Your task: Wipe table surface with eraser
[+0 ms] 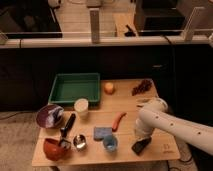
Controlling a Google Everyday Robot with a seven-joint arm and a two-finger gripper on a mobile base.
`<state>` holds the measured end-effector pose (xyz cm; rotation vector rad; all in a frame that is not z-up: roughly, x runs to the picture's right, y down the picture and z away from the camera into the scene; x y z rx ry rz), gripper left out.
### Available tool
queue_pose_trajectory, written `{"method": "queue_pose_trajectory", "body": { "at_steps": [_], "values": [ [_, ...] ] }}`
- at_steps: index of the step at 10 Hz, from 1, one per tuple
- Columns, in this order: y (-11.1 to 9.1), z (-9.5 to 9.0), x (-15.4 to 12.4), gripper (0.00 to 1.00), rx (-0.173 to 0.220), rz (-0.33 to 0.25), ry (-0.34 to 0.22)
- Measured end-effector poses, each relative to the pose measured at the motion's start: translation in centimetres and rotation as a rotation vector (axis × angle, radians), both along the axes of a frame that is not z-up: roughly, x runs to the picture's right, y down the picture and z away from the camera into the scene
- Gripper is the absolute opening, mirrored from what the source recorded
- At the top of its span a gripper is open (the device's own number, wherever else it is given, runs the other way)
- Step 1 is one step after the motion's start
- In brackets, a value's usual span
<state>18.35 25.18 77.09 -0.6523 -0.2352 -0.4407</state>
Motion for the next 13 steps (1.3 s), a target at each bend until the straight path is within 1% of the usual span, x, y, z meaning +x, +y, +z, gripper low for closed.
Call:
{"method": "queue_pose_trajectory", "body": {
  "at_steps": [1,2,3,5,6,7,8,10,13],
  "values": [
    [-0.2,-0.9,0.7,0.38,-0.002,-0.007,0.012],
    [-0.1,-1.3,1.1,0.48,-0.006,-0.014,0.015],
    [0.0,-1.6,1.4,0.56,-0.007,-0.022,0.015],
    [0.6,-2.0,2.3,0.77,-0.01,-0.047,0.007],
    [0.8,-2.0,2.5,0.8,-0.007,-0.057,0.003],
    [1.0,-1.9,2.7,0.8,-0.005,-0.062,0.001],
    [1.8,-1.9,3.3,0.8,0.005,-0.091,0.005],
    [2.4,-1.7,3.5,0.8,0.014,-0.115,0.017],
    [3.0,-1.0,3.7,0.8,0.025,-0.112,0.025]
  ]
}}
